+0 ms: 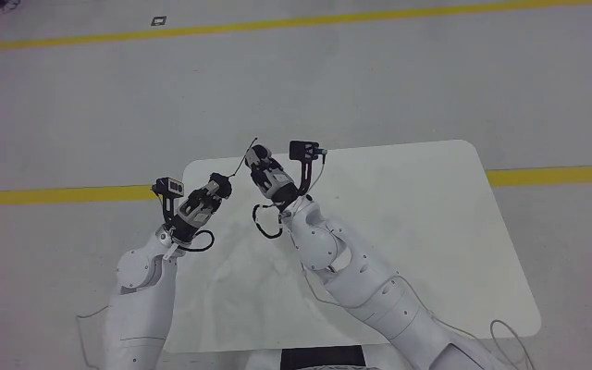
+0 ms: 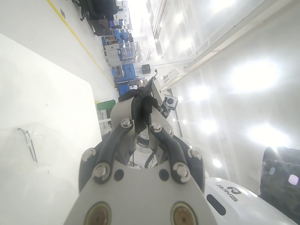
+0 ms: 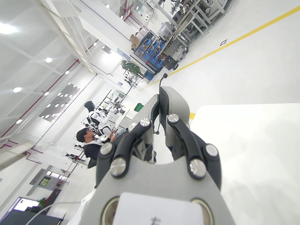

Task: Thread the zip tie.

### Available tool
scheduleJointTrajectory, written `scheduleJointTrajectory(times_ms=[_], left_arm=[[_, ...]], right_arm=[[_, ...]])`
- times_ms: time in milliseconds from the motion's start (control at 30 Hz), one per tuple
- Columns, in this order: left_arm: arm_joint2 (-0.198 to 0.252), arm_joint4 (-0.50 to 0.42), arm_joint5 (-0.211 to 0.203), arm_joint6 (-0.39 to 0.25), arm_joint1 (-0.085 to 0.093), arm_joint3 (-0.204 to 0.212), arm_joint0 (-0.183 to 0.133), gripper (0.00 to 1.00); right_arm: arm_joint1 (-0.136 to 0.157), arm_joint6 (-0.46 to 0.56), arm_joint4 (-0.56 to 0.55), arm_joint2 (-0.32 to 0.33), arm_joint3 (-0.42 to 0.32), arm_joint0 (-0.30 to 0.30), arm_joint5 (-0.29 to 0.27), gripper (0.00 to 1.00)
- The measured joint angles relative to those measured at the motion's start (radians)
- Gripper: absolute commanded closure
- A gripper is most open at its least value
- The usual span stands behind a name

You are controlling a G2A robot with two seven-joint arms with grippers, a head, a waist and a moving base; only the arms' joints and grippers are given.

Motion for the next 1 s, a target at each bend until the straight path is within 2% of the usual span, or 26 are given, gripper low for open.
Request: scheduleJointTrajectory(times_ms=[1000], left_arm=[[0.000,0.000,0.000,0.000,0.000,0.000,0.000,1.00]], right_arm=[[-0.016,0.030,-0.029,0.016,0.002,-0.015,-0.020,1.00]])
